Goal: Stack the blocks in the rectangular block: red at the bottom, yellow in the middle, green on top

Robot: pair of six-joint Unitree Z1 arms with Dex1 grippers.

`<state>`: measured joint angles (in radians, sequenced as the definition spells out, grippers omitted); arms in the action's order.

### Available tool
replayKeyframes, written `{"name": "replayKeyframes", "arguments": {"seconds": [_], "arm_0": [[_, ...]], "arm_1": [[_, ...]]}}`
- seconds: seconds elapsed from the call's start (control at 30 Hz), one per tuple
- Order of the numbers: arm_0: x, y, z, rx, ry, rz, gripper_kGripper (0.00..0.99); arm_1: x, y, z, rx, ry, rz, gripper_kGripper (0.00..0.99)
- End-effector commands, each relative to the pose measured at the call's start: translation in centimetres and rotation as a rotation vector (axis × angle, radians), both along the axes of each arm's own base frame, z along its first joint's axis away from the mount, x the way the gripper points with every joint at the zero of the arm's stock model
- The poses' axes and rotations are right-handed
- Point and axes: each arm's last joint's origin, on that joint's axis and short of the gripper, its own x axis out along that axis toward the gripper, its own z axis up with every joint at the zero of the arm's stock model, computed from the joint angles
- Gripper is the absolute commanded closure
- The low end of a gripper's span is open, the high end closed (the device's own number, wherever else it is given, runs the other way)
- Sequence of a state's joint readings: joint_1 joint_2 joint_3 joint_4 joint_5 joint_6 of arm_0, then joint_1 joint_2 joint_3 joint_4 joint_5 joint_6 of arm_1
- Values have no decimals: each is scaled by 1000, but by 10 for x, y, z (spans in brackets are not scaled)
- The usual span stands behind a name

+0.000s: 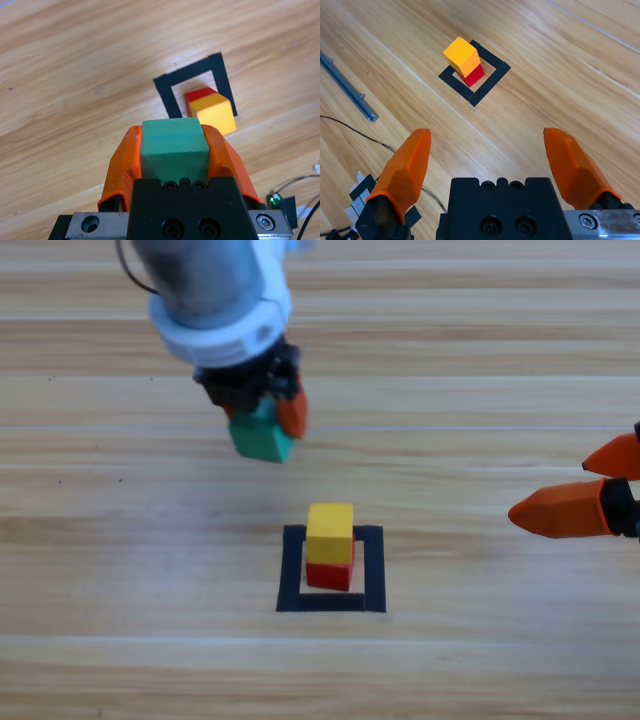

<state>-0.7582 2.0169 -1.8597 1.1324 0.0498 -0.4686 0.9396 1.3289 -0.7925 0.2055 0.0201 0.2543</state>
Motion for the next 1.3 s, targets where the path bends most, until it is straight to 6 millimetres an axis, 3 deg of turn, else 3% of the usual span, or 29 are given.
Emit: {"name": "replayKeyframes", "arguments": {"seconds": [0.03, 0.57, 1.3], "arm_0": [[-11, -38, -29, 54, 71, -96, 941], [-19, -71, -36, 95, 79, 210, 938], [-26, -84, -44, 99, 73, 242, 938]], "arm_1": [[7, -1, -14, -40, 24, -31, 2], [8, 0, -17, -50, 31, -31, 2], [9, 2, -20, -59, 39, -27, 2]]}}
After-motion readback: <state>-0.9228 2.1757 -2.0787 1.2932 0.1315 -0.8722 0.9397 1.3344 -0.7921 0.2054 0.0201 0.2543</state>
